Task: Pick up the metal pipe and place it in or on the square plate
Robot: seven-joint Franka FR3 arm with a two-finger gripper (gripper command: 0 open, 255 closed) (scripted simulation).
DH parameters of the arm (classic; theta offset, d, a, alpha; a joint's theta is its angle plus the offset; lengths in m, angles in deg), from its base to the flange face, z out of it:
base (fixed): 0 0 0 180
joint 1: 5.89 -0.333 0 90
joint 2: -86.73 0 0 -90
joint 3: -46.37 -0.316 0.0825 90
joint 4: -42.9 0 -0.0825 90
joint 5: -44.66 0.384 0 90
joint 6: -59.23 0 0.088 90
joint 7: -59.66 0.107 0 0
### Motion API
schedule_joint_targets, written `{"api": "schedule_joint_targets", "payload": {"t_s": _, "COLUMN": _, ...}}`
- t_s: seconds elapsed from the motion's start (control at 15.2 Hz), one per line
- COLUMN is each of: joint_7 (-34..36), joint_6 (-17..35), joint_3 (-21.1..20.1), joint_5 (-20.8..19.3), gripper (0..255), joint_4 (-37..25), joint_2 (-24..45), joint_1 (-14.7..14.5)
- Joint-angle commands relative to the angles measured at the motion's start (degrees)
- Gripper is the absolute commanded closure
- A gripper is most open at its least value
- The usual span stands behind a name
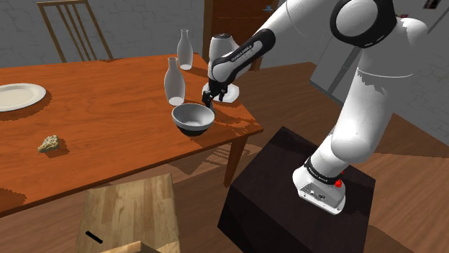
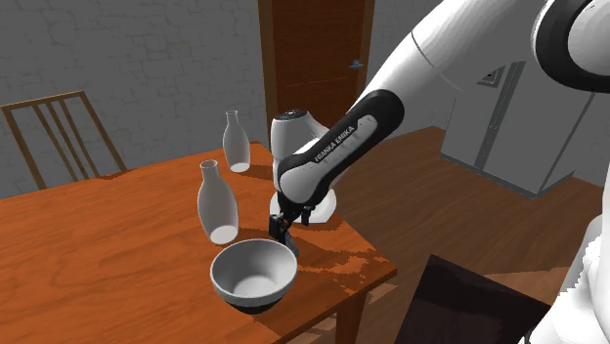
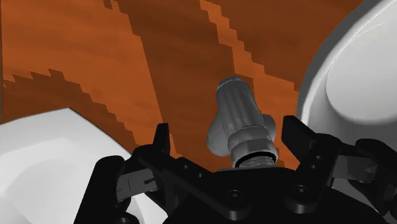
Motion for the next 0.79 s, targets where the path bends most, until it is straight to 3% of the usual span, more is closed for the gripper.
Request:
{"api": "schedule_joint_targets", "payload": {"t_s": 0.0, "joint_7": 0.02, "joint_6": 0.17, "joint_3": -0.67, "joint_5": 0.14, "gripper": 0, "joint_4": 0.54, "joint_2": 1.07, "joint_1": -0.63}}
{"api": "schedule_joint_targets", "payload": {"t_s": 0.33, "joint_7": -0.04, "joint_6": 0.17, "joint_3": -0.5, "joint_5": 0.22, "gripper": 0, "joint_4": 0.55, "joint_2": 1.06, "joint_1": -0.8}}
{"api": "schedule_joint_targets", "payload": {"t_s": 0.4, "joint_7": -0.17, "joint_6": 0.54, "joint_3": -0.44, "joint_5": 0.2, "gripper": 255, "joint_4": 0.19, "joint_2": 1.77, "joint_1": -0.71}}
{"api": "schedule_joint_targets", "payload": {"t_s": 0.73, "joint_7": -0.66, "joint_6": 1.11, "joint_3": -0.28, "joint_5": 0.22, "gripper": 255, "joint_4": 0.48, "joint_2": 2.04, "joint_1": -0.38}}
